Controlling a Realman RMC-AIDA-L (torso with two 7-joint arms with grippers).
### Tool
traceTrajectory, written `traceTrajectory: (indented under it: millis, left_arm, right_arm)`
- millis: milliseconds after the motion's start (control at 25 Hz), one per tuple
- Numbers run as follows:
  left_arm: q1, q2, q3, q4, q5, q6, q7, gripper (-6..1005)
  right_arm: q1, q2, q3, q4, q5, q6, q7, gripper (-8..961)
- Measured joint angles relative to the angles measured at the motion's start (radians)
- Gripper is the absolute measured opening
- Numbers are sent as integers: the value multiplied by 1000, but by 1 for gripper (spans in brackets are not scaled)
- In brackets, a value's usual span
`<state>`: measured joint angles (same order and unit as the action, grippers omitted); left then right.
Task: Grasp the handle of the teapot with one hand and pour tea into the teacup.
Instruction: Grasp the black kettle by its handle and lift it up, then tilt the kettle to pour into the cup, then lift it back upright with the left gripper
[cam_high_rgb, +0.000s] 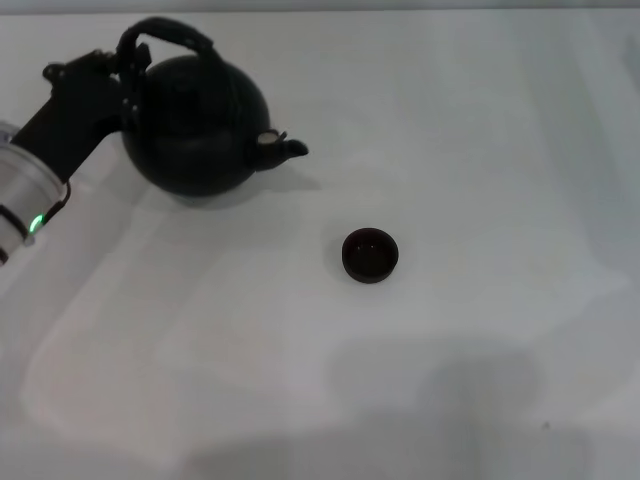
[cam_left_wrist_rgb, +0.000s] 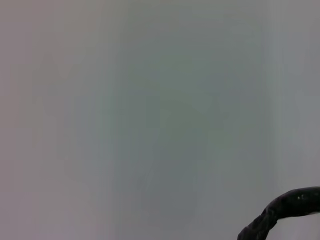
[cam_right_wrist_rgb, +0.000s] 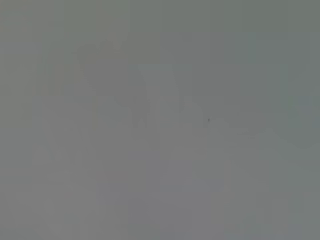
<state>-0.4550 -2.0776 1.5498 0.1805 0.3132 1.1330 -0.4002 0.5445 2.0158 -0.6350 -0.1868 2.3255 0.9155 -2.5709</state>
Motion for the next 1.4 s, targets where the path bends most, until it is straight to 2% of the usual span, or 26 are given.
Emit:
traceTrajectory:
  millis: [240, 520, 1080, 1400]
  left_arm:
    - [-35, 5, 1, 46, 73, 1, 18, 87]
    - [-66, -1, 3, 61, 174, 0, 179, 87]
    - [-66, -4, 108, 99, 179, -3, 370, 87]
    - [-67, -4, 122, 102, 179, -6, 453, 87]
  right_arm:
    - [0, 0, 0, 0, 0, 0, 0, 839]
    - [0, -1, 0, 0, 0, 0, 0, 839]
    - [15, 1, 0, -2, 0, 0, 0, 839]
    - [23, 4, 1, 2, 0, 0, 0, 839]
